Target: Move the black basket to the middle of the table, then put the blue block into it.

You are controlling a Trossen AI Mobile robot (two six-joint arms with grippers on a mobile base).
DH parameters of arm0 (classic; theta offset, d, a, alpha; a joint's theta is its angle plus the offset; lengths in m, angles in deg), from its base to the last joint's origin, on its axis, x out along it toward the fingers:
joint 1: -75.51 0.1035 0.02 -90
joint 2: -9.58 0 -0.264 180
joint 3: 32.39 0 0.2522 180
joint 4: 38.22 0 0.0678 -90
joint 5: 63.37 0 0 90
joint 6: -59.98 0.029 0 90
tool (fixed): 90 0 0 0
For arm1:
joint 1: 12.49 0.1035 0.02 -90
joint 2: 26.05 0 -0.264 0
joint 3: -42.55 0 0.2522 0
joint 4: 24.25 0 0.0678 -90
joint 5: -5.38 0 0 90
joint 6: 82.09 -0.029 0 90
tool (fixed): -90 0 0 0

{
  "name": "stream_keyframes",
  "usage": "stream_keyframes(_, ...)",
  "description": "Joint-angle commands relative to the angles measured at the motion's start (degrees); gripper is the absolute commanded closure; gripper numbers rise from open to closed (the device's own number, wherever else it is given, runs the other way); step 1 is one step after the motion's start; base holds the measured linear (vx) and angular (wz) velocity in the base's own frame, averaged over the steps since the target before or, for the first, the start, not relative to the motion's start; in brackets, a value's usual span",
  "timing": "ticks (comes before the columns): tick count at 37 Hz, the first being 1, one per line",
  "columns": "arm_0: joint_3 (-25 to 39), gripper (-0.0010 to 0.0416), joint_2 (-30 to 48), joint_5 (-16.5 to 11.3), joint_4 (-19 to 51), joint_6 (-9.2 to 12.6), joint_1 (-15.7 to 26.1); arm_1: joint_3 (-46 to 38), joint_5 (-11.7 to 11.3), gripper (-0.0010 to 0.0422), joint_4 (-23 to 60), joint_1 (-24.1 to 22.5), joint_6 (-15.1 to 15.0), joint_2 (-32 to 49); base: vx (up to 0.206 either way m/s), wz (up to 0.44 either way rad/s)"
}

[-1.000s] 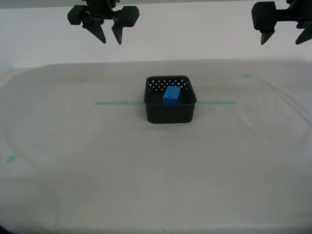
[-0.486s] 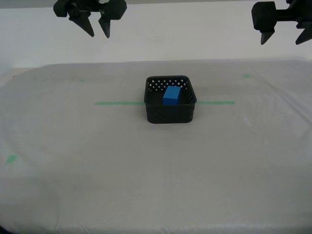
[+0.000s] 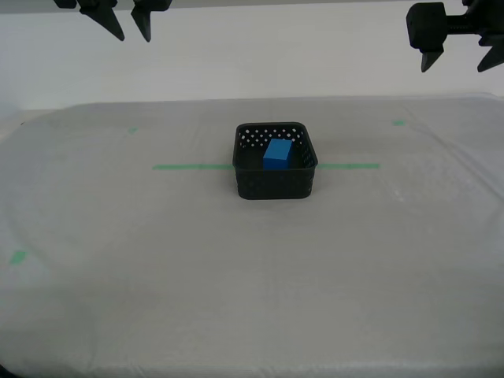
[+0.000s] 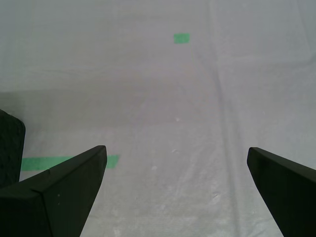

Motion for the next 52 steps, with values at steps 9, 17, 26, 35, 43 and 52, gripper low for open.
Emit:
stream_keyframes(9, 0.02, 0.0007, 0.0, -0.07, -0.02, 0.02, 0.04, 9.86, -0.04, 0.0188, -4.63, 1.36, 0.81, -6.32, 0.0, 0.0)
stream_keyframes(17, 0.02, 0.0007, 0.0, -0.07, -0.04, 0.02, 0.04, 20.0, -0.04, 0.0188, -12.96, 1.4, 3.74, -13.38, 0.0, 0.0)
stream_keyframes(26, 0.02, 0.0007, 0.0, -0.07, -0.04, 0.02, 0.04, 27.93, -0.04, 0.0188, -18.34, 1.44, 3.91, -19.67, 0.0, 0.0)
stream_keyframes(35, 0.02, 0.0007, 0.0, -0.07, -0.02, 0.0, 0.04, 28.41, -0.04, 0.0188, -17.99, 1.44, 3.63, -20.31, 0.0, 0.0)
stream_keyframes(43, 0.02, 0.0007, 0.0, -0.07, -0.02, 0.02, 0.04, 28.41, -0.04, 0.0188, -18.05, 1.42, 3.63, -20.31, 0.0, 0.0)
stream_keyframes(52, 0.02, 0.0007, 0.0, -0.07, -0.04, 0.02, 0.04, 28.41, -0.04, 0.0188, -18.05, 1.42, 3.63, -20.31, 0.0, 0.0)
